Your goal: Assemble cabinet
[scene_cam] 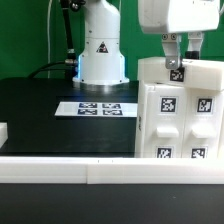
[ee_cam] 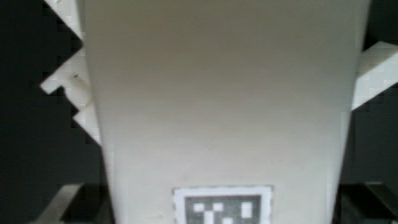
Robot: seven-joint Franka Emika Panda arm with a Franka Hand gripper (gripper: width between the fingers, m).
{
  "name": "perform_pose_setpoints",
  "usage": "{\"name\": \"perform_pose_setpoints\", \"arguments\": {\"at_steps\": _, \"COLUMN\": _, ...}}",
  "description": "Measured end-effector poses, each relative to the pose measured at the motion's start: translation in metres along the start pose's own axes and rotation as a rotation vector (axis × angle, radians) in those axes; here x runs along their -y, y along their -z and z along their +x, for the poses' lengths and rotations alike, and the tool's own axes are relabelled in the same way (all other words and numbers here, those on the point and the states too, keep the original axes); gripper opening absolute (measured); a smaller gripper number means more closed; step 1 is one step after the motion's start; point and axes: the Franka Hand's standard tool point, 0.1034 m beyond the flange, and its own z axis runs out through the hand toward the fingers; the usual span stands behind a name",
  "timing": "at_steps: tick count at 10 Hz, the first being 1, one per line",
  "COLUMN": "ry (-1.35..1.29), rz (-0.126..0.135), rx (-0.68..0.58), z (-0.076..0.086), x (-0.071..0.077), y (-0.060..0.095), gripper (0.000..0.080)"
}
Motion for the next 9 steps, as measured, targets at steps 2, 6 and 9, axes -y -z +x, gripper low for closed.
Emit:
{"name": "perform_pose_setpoints", "arguments": {"at_steps": 2, "ry": -0.025, "rz": 0.001, "rx": -0.001, "z": 0.0001, "x": 0.0001, "y": 0.0000, "gripper": 0.0558}}
{"name": "perform_pose_setpoints", "arguments": {"at_steps": 6, "ry": -0.322, "rz": 0.001, "rx": -0.001, "z": 0.0002, "x": 0.0002, "y": 0.0000, "gripper": 0.0560}}
{"name": "perform_pose_setpoints", "arguments": {"at_steps": 9, "ry": -0.558, "rz": -0.006, "rx": -0.031, "z": -0.0025, "x": -0.0003, "y": 0.0005, "gripper": 0.0560}}
